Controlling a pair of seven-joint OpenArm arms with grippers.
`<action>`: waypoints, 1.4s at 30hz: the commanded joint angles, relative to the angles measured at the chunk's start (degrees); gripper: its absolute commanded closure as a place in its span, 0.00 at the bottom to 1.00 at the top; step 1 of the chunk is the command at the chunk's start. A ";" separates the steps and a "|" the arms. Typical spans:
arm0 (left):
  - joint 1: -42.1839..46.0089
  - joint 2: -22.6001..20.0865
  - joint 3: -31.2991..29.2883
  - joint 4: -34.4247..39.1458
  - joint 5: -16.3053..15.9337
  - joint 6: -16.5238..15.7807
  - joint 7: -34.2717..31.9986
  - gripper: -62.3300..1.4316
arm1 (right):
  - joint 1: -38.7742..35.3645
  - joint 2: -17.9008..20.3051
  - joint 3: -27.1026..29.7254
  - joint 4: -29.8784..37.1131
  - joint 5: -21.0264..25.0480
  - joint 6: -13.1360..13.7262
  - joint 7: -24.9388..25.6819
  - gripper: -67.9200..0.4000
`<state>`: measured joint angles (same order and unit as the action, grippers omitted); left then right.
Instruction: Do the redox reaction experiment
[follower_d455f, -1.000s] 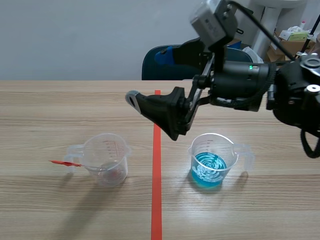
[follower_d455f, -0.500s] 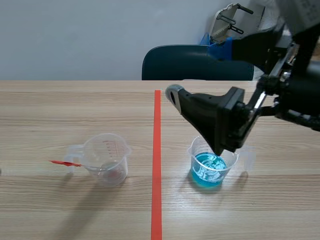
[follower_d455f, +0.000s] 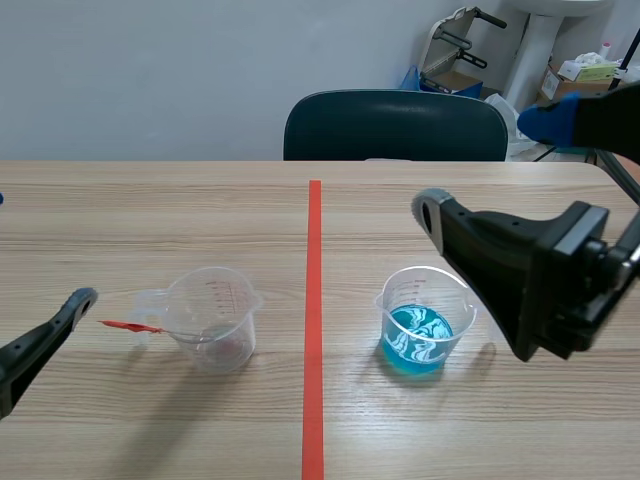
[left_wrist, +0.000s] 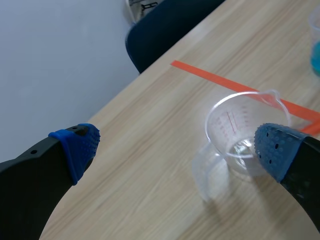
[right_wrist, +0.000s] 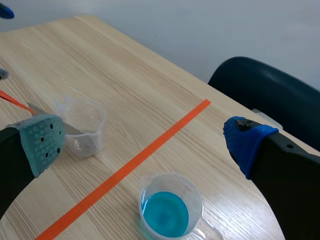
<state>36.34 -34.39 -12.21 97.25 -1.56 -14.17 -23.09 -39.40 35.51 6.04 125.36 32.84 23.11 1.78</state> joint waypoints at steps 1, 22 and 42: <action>-2.36 0.66 -0.66 0.96 0.66 -1.11 0.04 0.00 | -0.44 -0.42 1.11 1.03 0.61 -0.22 0.90 0.00; -10.27 9.73 -2.49 1.16 4.96 -6.34 2.49 0.00 | -0.90 -1.09 1.99 1.01 -2.95 -0.22 0.63 0.00; 5.40 9.38 -14.80 -3.65 3.54 -6.14 -8.61 0.00 | -0.90 -1.11 1.99 1.01 -3.06 -0.22 -1.42 0.00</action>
<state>41.76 -24.93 -26.26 92.97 2.79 -20.67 -30.72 -40.82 33.85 8.12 125.84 29.39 23.11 -0.16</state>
